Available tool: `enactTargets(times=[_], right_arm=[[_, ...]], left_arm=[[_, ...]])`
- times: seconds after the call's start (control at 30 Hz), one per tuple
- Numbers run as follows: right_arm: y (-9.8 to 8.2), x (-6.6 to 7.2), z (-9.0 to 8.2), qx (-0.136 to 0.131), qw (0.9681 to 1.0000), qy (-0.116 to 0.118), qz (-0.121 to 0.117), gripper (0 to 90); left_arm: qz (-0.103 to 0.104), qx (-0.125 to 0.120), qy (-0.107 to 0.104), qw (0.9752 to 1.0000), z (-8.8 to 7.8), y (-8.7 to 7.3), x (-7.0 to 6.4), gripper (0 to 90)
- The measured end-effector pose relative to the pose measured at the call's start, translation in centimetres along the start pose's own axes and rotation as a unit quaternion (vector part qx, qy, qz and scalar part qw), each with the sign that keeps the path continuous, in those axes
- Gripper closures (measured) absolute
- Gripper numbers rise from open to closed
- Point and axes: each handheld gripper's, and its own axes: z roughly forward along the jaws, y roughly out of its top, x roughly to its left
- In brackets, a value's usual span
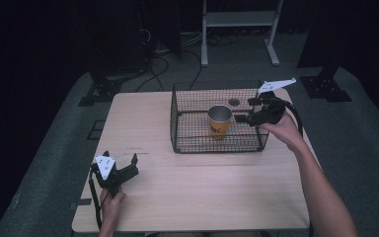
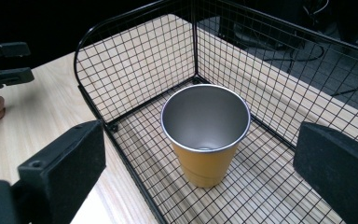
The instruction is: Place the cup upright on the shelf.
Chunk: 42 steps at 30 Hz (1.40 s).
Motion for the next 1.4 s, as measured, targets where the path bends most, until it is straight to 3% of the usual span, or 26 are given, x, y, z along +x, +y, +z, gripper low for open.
enactTargets(times=[0.7, 1.4], right_arm=[[-3.3, 1.2, -1.6, -0.006, 0.9997, 0.023, 0.004, 1.8], [-7.6, 2.6, -3.2, -0.014, 0.9994, 0.029, 0.010, 1.9]], left_arm=[[0.007, 0.000, -0.005, 1.0000, 0.0, 0.0, -0.1, 0.8], [0.010, 0.001, -0.002, 0.9999, 0.0, 0.0, -0.1, 0.8]])
